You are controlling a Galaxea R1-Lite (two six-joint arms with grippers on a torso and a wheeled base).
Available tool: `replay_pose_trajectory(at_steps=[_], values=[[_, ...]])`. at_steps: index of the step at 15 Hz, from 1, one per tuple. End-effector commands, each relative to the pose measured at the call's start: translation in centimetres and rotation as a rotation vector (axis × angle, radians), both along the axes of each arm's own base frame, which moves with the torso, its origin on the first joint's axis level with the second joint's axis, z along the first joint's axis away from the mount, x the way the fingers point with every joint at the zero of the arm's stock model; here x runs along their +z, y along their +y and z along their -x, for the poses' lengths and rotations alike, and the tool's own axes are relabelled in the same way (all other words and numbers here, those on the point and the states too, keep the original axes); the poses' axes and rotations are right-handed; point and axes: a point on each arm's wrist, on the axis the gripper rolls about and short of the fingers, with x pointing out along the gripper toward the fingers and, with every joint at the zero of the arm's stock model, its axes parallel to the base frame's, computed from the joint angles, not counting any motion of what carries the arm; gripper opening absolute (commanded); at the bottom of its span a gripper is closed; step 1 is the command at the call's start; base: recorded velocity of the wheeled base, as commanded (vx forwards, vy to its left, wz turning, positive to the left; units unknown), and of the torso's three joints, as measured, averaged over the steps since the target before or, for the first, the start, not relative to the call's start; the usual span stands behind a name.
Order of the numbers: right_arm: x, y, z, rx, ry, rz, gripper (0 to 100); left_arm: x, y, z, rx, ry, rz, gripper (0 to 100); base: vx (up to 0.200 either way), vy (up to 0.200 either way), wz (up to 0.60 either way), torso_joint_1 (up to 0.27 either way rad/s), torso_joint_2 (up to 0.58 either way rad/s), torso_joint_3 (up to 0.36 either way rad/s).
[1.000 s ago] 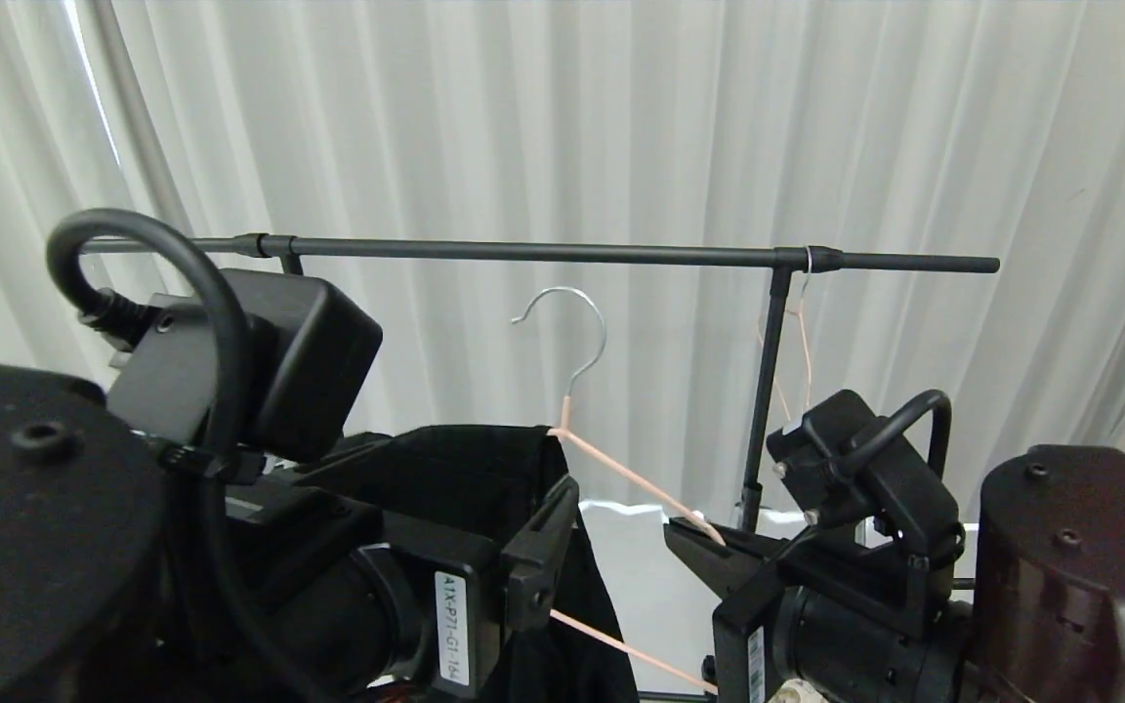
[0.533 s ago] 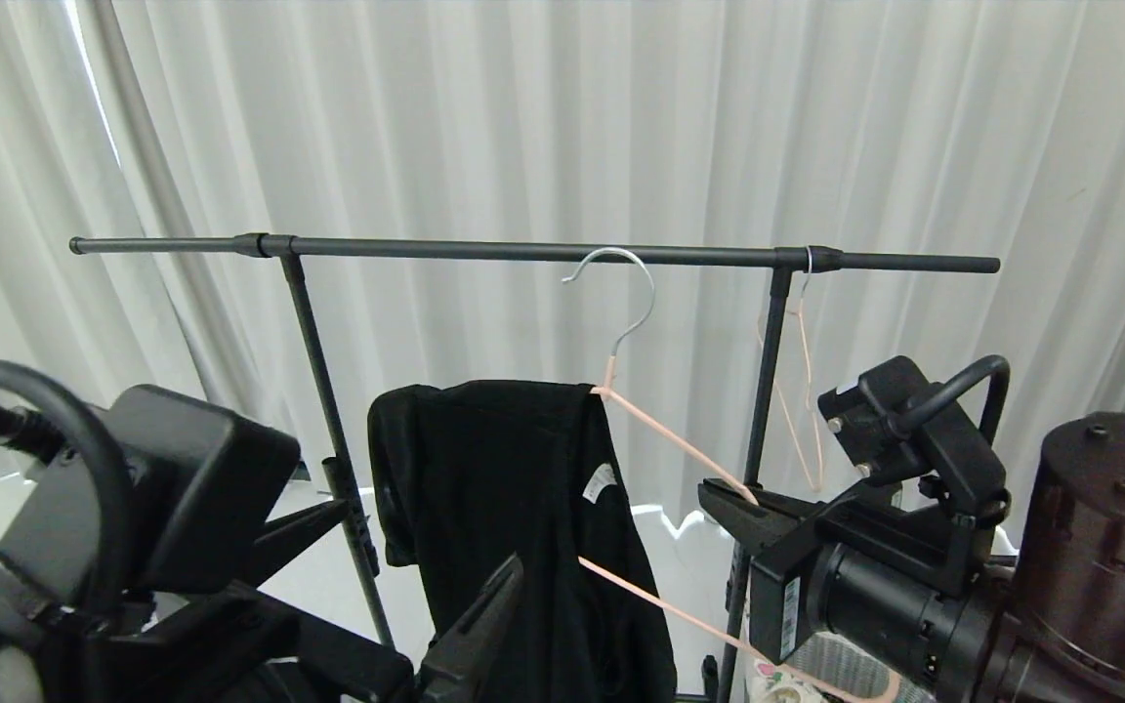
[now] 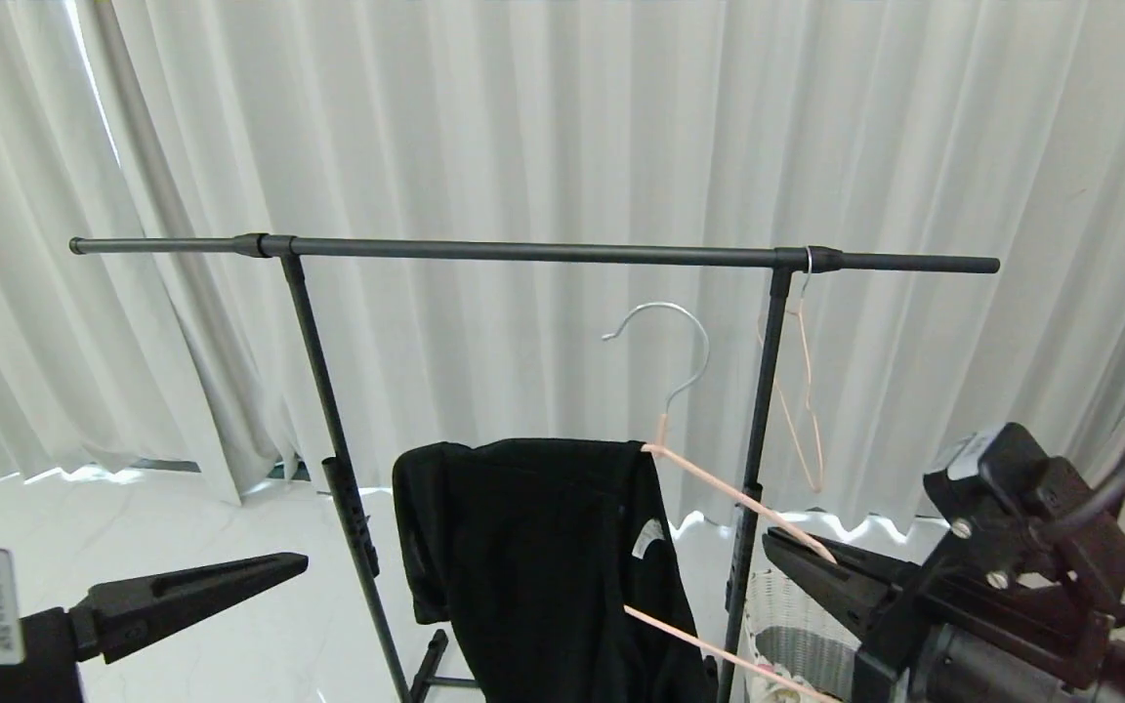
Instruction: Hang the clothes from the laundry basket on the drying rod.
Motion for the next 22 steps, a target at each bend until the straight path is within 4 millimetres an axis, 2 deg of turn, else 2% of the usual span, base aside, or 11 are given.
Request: replay_pose_trajectory(at_steps=[1,5,9,15,20,21,22], values=[[0.1,-1.4,1.9,0.065,-0.021,-0.014,0,-0.5,2.3,-0.2,-0.026,-0.038,-0.003,100,0.000,0.000,0.00,0.000,0.00,0.000],[-1.1,-3.0,4.1,0.170,-0.072,0.057,0,-1.2,1.3,-0.9,-0.134,0.031,-0.037,100,0.000,0.000,0.00,0.000,0.00,0.000],[-1.3,-3.4,5.3,0.244,-0.110,0.083,0,-1.0,-0.9,-1.9,-0.283,0.114,-0.044,100,0.000,0.000,0.00,0.000,0.00,0.000],[-1.5,-3.1,6.2,0.311,-0.126,0.100,0,-2.4,-3.4,-2.9,-0.328,0.195,-0.125,100,0.000,0.000,0.00,0.000,0.00,0.000],[-1.4,-3.1,6.3,0.314,-0.136,0.104,0,-3.2,-3.9,-3.0,-0.350,0.215,-0.162,100,0.000,0.000,0.00,0.000,0.00,0.000],[-1.4,-3.1,6.3,0.314,-0.136,0.102,0,-3.2,-3.9,-3.0,-0.352,0.216,-0.164,0,0.000,0.000,0.00,0.000,0.00,0.000],[-1.4,-3.1,6.3,0.314,-0.137,0.103,0,-3.3,-3.9,-3.0,-0.354,0.216,-0.165,0,0.000,0.000,0.00,0.000,0.00,0.000]])
